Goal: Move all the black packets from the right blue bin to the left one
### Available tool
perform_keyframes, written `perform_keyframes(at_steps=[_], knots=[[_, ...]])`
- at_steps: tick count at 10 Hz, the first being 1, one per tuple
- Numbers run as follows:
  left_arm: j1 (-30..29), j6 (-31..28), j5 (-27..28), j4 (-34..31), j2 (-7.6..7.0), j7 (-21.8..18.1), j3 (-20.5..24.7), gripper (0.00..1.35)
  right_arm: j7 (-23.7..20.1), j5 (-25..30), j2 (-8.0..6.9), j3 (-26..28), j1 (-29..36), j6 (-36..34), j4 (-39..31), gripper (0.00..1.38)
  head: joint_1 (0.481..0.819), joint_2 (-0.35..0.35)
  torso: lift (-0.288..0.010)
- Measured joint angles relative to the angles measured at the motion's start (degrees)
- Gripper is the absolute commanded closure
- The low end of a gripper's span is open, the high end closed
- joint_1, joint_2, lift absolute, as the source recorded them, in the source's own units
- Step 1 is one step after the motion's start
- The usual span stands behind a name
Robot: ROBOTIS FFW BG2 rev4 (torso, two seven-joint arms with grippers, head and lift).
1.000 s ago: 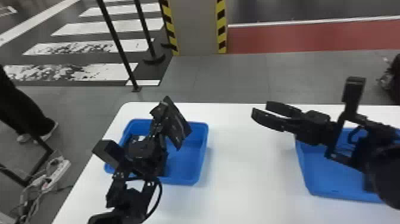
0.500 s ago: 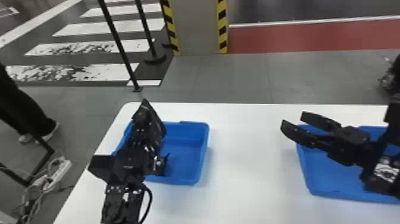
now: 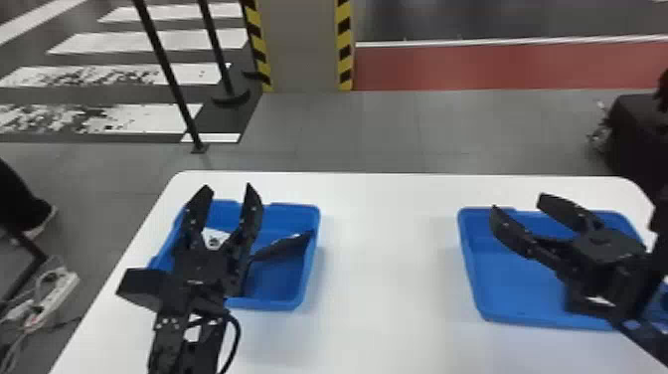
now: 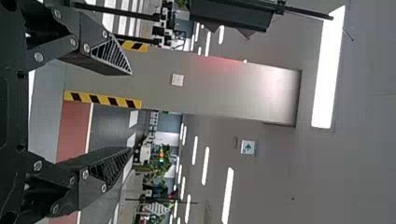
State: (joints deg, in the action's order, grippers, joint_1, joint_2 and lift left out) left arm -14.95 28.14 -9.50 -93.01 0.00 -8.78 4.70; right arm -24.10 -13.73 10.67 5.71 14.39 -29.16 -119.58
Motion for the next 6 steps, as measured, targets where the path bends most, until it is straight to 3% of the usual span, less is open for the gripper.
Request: perform_keyframes(at_steps=[1, 2, 4, 6], knots=[[-0.09, 0.29, -0.57, 0.0, 0.0, -0.3, -0.07, 0.08, 8.78, -0.06, -0.07, 0.66, 5.85, -5.27, -10.07, 0.29, 0.695, 0.055, -0.11], [-0.48, 0.77, -0.92, 0.0, 0.0, -0.29, 0.16, 0.08, 14.22, -0.08, -0.14, 1.17, 10.23, -10.07, -18.11, 0.28, 0.695, 0.049, -0.11], [-0.95, 0.97, -1.07, 0.0, 0.0, -0.92, 0.03, 0.08, 16.0, 0.21, -0.96, 3.79, 12.45, -17.58, -22.76, 0.28, 0.695, 0.024, -0.11], [-1.05, 1.06, -1.73, -0.01, 0.0, -1.38, -0.5, 0.08, 17.12, 1.18, -1.66, 5.69, 11.83, -19.78, -20.33, 0.28, 0.695, -0.014, -0.11]])
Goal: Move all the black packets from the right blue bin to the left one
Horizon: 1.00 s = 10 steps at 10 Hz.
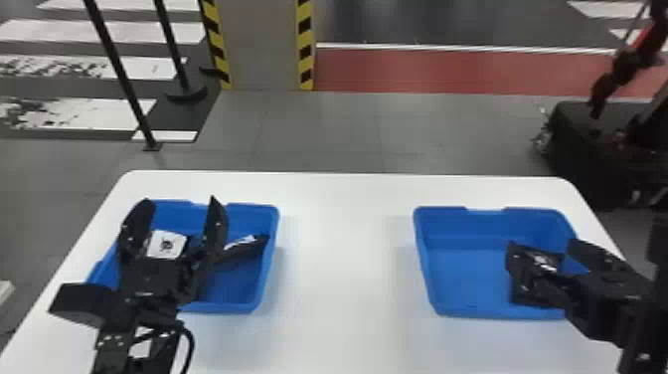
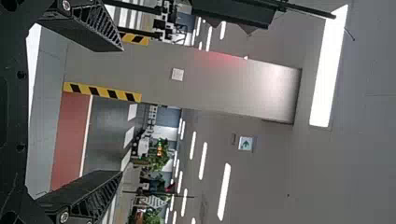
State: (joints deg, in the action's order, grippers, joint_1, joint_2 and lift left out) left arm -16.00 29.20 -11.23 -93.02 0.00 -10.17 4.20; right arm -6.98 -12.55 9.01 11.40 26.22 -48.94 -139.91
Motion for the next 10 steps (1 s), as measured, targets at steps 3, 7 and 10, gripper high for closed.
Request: perform_keyframes(at_steps=[3, 7, 10], knots=[[-0.99, 1.33, -0.73, 0.0, 0.0, -0.12, 0.19, 0.09, 1.18, 0.33, -0.05, 0.71, -4.7, 0.04, 10.6, 0.28, 0.695, -0.051, -0.11], [-1.02, 1.71, -0.55, -0.01, 0.0, -0.12, 0.31, 0.08, 2.44, -1.4, 0.54, 1.42, -11.68, 0.03, 23.66, 0.28, 0.695, -0.085, -0.11], [-1.45, 1.42, -0.31, -0.01, 0.0, -0.12, 1.13, 0.09, 8.4, -5.86, 0.82, 1.23, -11.13, -0.92, 25.36, 0.28, 0.695, -0.089, -0.11]])
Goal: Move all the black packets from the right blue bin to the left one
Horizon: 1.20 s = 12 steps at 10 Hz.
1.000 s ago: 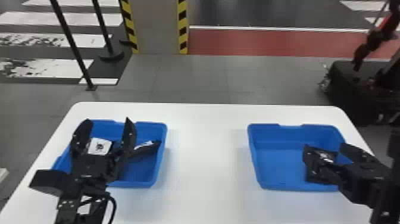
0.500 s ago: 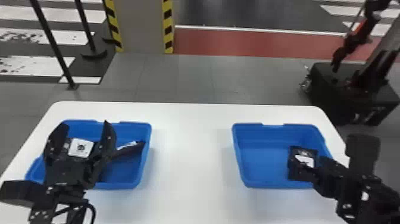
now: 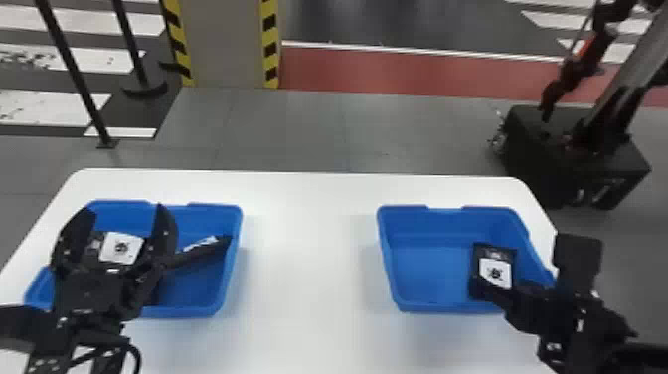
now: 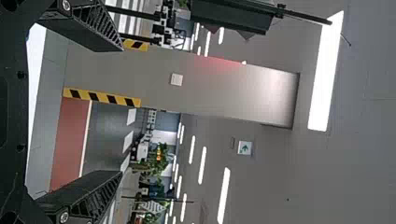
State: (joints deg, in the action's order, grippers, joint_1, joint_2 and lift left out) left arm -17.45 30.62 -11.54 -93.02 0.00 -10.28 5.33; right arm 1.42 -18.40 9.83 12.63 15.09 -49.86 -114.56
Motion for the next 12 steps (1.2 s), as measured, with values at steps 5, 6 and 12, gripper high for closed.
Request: perform_keyframes(at_steps=[5, 6, 12], knots=[[-0.44, -0.29, -0.09, 0.0, 0.0, -0.08, -0.02, 0.08, 1.23, -0.43, -0.44, -0.06, -4.18, 1.86, 3.58, 0.28, 0.695, -0.09, -0.11], [-0.55, -0.37, -0.14, 0.0, 0.0, -0.09, 0.0, 0.09, 2.39, -0.15, -0.44, -0.09, -5.23, 2.0, 4.22, 0.28, 0.695, -0.095, -0.11], [-1.36, 0.34, -0.67, 0.0, 0.0, -0.18, 0.21, 0.09, 10.96, -2.49, -1.49, -0.43, -8.67, 3.6, 8.15, 0.28, 0.695, -0.111, -0.11]])
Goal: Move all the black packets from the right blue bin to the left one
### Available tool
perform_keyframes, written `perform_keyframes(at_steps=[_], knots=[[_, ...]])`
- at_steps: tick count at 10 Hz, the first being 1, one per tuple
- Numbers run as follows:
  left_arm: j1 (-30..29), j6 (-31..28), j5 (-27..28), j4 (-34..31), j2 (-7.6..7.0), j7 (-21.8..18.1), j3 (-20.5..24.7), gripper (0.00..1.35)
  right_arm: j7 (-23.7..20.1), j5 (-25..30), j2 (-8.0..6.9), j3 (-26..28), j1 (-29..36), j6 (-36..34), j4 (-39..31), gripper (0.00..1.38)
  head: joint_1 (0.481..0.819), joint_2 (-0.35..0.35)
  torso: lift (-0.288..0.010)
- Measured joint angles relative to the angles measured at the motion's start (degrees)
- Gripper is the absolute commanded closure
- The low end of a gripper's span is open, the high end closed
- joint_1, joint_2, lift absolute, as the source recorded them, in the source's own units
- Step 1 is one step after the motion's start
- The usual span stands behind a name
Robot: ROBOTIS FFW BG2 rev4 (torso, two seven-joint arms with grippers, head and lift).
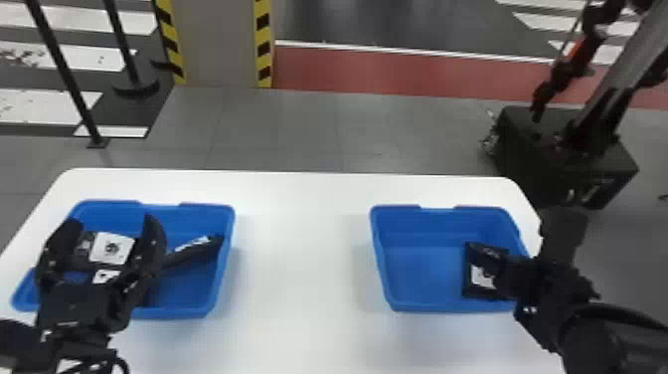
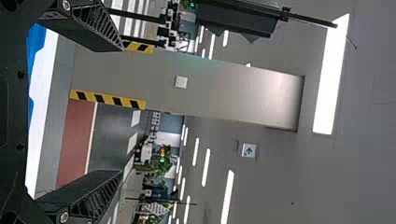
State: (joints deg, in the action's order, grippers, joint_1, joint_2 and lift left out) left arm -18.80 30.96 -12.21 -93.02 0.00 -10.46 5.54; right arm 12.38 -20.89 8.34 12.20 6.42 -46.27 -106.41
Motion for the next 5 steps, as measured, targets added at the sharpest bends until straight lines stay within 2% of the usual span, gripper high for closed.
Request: perform_keyframes(at_steps=[2, 5], knots=[[0.07, 0.11, -0.09, 0.0, 0.0, -0.09, 0.03, 0.09, 0.5, -0.92, 0.58, 0.02, -1.09, -0.13, 2.54, 0.28, 0.695, -0.116, -0.11], [-0.03, 0.22, -0.28, 0.0, 0.0, -0.09, 0.19, 0.09, 1.84, -1.29, 0.62, 0.02, 0.18, -1.58, 2.48, 0.28, 0.695, -0.118, -0.11]])
